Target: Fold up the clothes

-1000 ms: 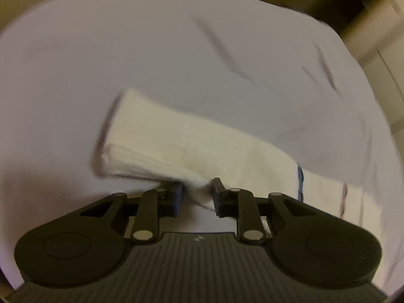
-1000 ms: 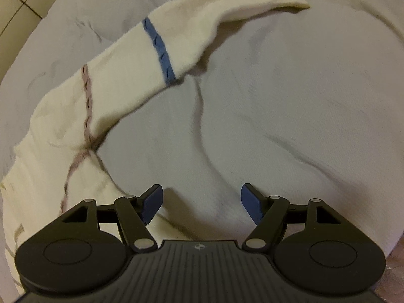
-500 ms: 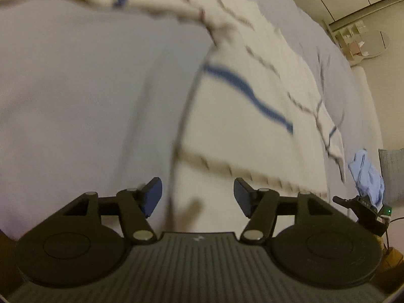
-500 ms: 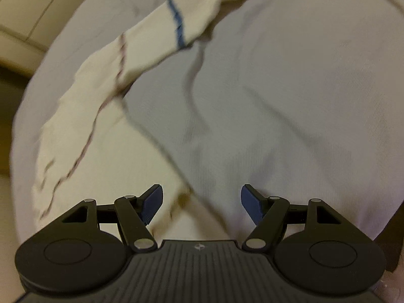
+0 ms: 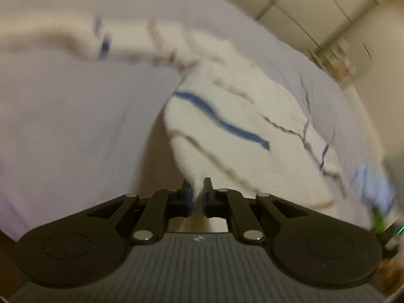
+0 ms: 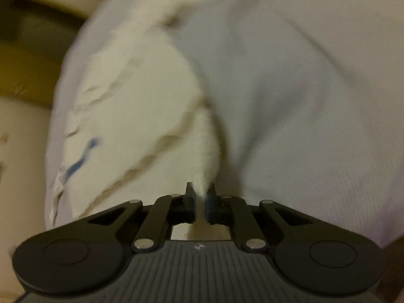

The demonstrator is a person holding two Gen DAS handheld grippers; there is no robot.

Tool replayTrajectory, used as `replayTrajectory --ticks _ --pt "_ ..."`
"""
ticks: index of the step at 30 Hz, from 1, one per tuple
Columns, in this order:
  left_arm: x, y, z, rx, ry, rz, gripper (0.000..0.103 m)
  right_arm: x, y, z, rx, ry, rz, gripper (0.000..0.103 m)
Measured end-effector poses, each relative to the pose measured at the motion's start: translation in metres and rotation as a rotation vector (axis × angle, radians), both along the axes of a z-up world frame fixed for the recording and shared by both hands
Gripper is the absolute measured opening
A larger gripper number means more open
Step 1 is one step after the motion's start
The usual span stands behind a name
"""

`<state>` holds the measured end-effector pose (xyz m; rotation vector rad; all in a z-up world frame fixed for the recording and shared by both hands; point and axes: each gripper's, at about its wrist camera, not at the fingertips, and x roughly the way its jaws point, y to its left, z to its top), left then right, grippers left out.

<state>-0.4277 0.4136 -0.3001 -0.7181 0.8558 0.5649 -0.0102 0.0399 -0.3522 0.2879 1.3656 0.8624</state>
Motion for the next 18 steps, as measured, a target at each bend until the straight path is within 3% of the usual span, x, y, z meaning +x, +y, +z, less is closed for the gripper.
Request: replayTrajectory --ticks 1,3,7,9,12,14,15,18 --pt "0.000 -0.004 0.005 0.029 0.001 -0.011 0.006 -0.004 -0.009 0.010 0.034 -0.026 -0.007 0.006" --pt "-0.001 -0.013 0.015 0.088 0.003 -0.032 0.006 -0.010 -0.025 -0.003 -0.013 -0.010 -0.035 0.005" --pt "0.021 -0.035 -0.041 0.127 0.264 -0.099 0.010 -0.021 -0.025 -0.041 -0.177 0.000 -0.055 0.006" --pt "0.020 -0.037 -0.031 0.136 0.269 -0.029 0.013 -0.020 -0.013 -0.037 -0.229 -0.006 -0.063 0.009" --pt "0.020 -0.039 -0.009 0.166 0.261 0.092 0.017 -0.032 0.003 -0.001 -0.364 -0.250 0.030 0.036" --pt "0.021 -0.046 0.010 0.216 0.223 0.157 0.017 -0.045 0.012 0.023 -0.433 -0.439 0.088 0.038" --pt "0.021 -0.051 0.018 0.241 0.191 0.171 0.017 -0.054 0.016 0.029 -0.417 -0.501 0.116 0.038" --pt "0.046 -0.060 -0.015 0.202 0.324 0.074 0.020 -0.079 0.031 0.032 -0.373 -0.612 0.222 0.034"
